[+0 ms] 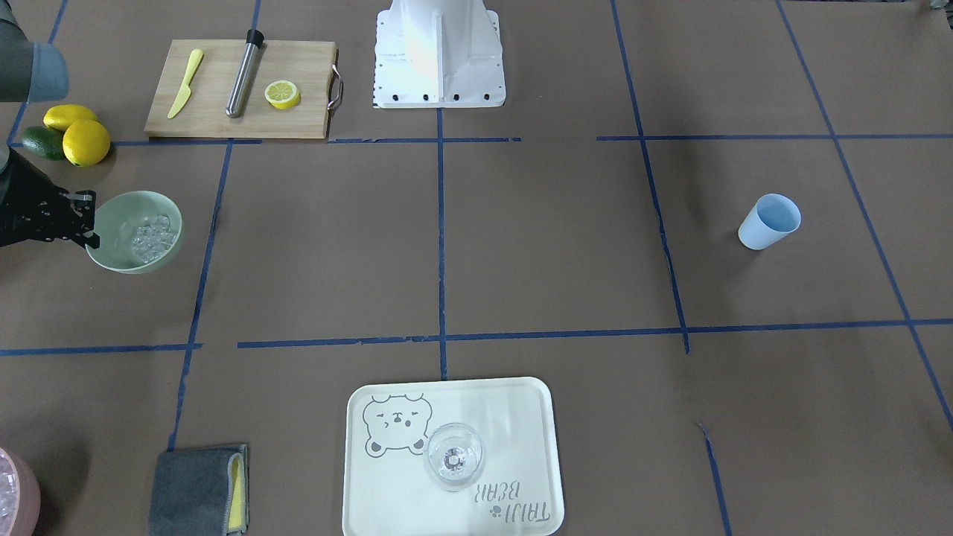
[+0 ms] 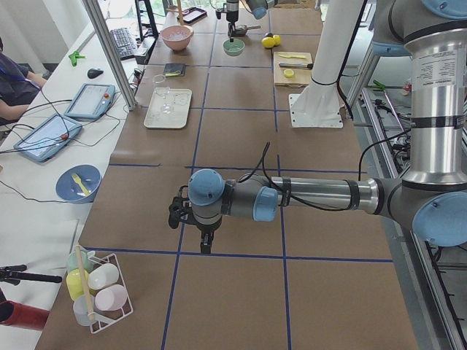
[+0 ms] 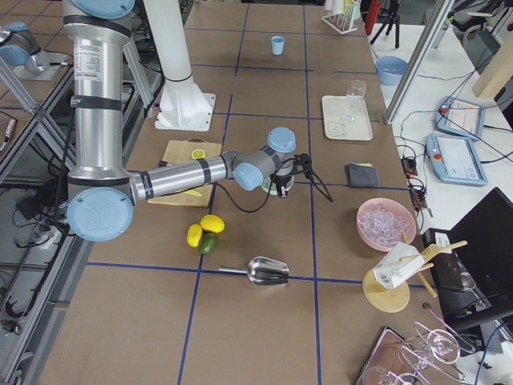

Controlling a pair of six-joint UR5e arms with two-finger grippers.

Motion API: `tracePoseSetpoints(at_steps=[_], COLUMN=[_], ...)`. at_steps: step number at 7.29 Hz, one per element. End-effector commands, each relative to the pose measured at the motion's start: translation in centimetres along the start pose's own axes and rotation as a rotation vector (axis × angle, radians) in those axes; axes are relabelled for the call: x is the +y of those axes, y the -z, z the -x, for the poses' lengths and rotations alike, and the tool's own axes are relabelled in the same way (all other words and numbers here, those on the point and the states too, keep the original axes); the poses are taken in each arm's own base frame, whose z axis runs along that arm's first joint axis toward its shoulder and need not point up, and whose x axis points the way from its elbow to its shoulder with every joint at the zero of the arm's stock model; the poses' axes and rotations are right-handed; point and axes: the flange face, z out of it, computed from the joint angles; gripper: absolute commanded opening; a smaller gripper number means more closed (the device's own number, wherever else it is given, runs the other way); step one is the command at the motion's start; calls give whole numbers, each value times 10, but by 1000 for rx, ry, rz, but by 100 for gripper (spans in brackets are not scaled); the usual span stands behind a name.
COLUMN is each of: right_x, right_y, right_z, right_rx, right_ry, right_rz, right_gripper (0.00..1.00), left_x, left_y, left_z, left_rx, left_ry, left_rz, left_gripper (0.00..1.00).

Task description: Pour ice into bowl

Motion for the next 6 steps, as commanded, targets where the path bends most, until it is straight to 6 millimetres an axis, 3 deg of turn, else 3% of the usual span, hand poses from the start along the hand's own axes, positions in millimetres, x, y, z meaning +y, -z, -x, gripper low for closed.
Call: tracePoseSetpoints(at_steps=[1,3,4,5,6], right_x=[8,11,10,8,5], right_y=[-23,-31,-31,-29,-23], right_z=[-32,-41,-41,-40,-42], right_rx=[-29,-21,-21,-23,-22], right_ry=[13,2,0,-4,-7], right_rz=[-10,5,4,-2,-16], right_gripper=[0,0,28,99,100], left_x=[0,-1,-2,-2,-5], left_y=[0,0,1,1,2], left_z=[0,-1,-2,-2,-4], left_rx=[0,0,2,2,2], left_ry=[0,-2,-5,-6,-8], left_rz=[-1,-1,-2,-3,-6], left_gripper=[100,100,100,100,100])
